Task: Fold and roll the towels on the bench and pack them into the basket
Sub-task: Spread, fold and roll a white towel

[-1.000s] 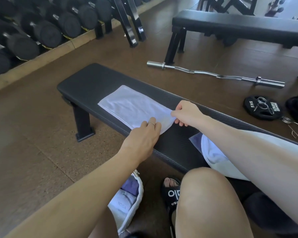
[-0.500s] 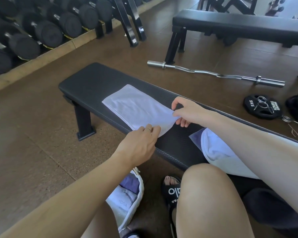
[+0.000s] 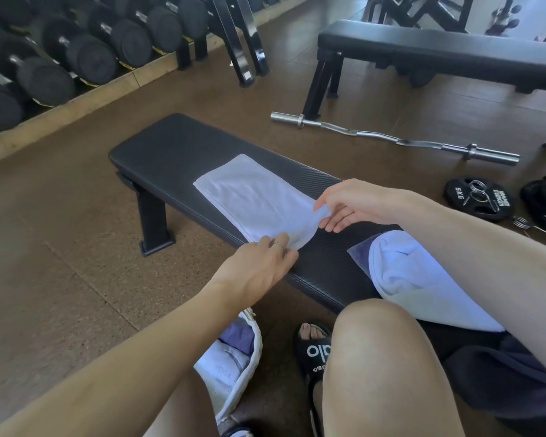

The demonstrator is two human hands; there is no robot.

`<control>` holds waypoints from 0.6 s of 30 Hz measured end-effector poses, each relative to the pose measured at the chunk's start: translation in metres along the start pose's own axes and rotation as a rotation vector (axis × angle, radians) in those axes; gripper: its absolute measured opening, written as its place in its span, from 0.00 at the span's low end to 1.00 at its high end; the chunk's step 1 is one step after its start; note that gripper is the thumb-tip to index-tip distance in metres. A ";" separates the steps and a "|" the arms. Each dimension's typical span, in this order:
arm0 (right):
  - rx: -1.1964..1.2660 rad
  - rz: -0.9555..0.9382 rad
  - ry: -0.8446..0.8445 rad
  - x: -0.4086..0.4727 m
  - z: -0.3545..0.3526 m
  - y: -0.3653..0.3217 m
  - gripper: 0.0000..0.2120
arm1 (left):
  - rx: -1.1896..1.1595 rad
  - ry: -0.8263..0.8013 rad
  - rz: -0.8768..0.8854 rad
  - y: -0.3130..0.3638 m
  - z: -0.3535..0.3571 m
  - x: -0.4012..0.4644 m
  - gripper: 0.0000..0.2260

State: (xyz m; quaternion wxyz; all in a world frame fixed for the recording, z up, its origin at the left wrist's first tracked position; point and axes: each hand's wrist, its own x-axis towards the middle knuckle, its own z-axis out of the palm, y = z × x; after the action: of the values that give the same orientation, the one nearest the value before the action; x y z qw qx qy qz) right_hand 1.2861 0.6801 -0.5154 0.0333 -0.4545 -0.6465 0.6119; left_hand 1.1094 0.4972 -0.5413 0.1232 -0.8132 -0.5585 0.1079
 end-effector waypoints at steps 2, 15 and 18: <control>-0.033 -0.011 -0.018 0.000 -0.002 0.002 0.18 | -0.028 0.005 -0.026 -0.002 0.003 -0.001 0.09; -0.243 -0.174 0.077 0.001 0.001 0.020 0.14 | -0.069 0.133 0.014 0.007 0.018 -0.015 0.19; -0.266 -0.221 0.057 0.001 0.001 0.022 0.10 | -0.064 0.158 -0.038 0.005 0.017 -0.014 0.14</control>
State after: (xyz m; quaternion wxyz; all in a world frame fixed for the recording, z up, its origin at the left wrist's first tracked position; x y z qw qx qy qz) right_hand 1.2972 0.6766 -0.5338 0.0586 -0.3982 -0.7666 0.5004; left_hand 1.1036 0.4834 -0.5588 0.1428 -0.8118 -0.5657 0.0229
